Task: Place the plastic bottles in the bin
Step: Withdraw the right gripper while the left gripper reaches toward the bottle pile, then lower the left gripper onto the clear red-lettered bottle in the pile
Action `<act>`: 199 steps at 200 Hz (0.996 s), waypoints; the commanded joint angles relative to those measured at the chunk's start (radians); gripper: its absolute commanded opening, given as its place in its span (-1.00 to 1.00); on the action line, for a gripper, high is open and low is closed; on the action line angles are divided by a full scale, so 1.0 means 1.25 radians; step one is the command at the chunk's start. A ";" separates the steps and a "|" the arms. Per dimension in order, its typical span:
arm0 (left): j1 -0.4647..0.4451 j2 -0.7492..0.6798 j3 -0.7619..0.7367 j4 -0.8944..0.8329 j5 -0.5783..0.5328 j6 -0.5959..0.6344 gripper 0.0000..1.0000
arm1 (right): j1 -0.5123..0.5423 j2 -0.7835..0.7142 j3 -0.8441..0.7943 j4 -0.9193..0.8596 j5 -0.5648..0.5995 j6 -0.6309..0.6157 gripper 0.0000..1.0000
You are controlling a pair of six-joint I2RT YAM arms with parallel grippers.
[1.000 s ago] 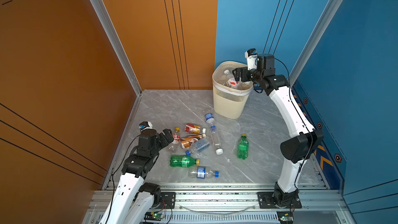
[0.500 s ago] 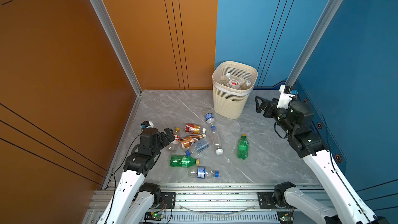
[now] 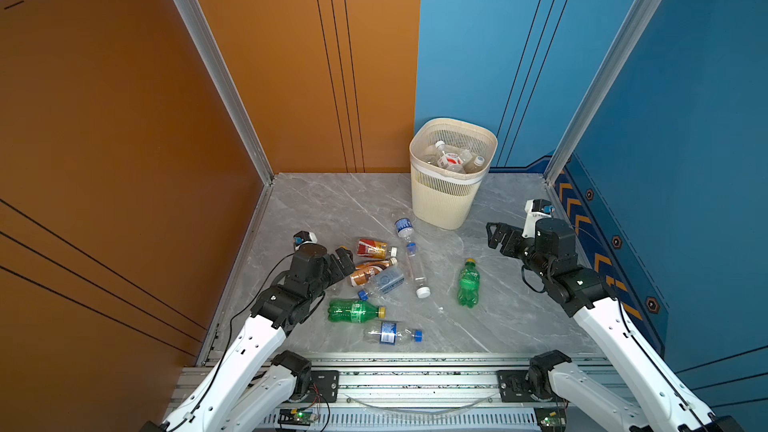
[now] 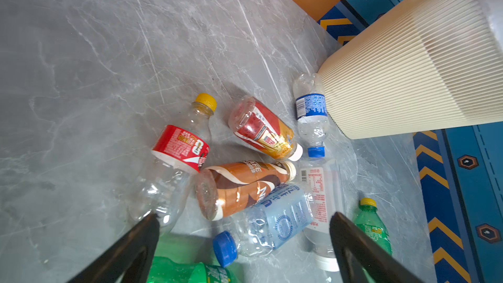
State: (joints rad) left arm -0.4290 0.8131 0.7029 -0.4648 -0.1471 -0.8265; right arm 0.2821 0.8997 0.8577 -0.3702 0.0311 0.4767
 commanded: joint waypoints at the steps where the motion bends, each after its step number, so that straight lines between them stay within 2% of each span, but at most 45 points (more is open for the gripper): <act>1: -0.059 0.033 0.047 0.010 -0.072 -0.045 0.92 | 0.004 -0.003 -0.011 -0.037 0.010 0.019 0.99; 47: -0.232 0.187 0.127 0.023 -0.145 -0.110 0.81 | 0.003 -0.018 -0.023 -0.057 0.019 0.020 0.99; 86: -0.327 0.351 0.201 0.076 -0.138 -0.149 0.75 | 0.000 -0.035 -0.031 -0.066 0.027 0.019 0.99; 108: -0.350 0.429 0.247 0.089 -0.118 -0.157 0.43 | -0.003 -0.042 -0.034 -0.072 0.028 0.019 0.99; 139: -0.359 0.522 0.307 0.091 -0.089 -0.159 0.44 | -0.009 -0.052 -0.041 -0.070 0.025 0.016 0.99; 163: -0.358 0.580 0.345 0.091 -0.069 -0.146 0.53 | -0.015 -0.056 -0.044 -0.071 0.019 0.014 0.99; 199: -0.346 0.671 0.393 0.080 -0.014 -0.142 0.51 | -0.021 -0.060 -0.049 -0.070 0.007 0.014 1.00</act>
State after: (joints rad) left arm -0.8696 1.5906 1.1511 -0.3531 -0.2314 -1.0142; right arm 0.2657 0.8410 0.8146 -0.4362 0.0315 0.4919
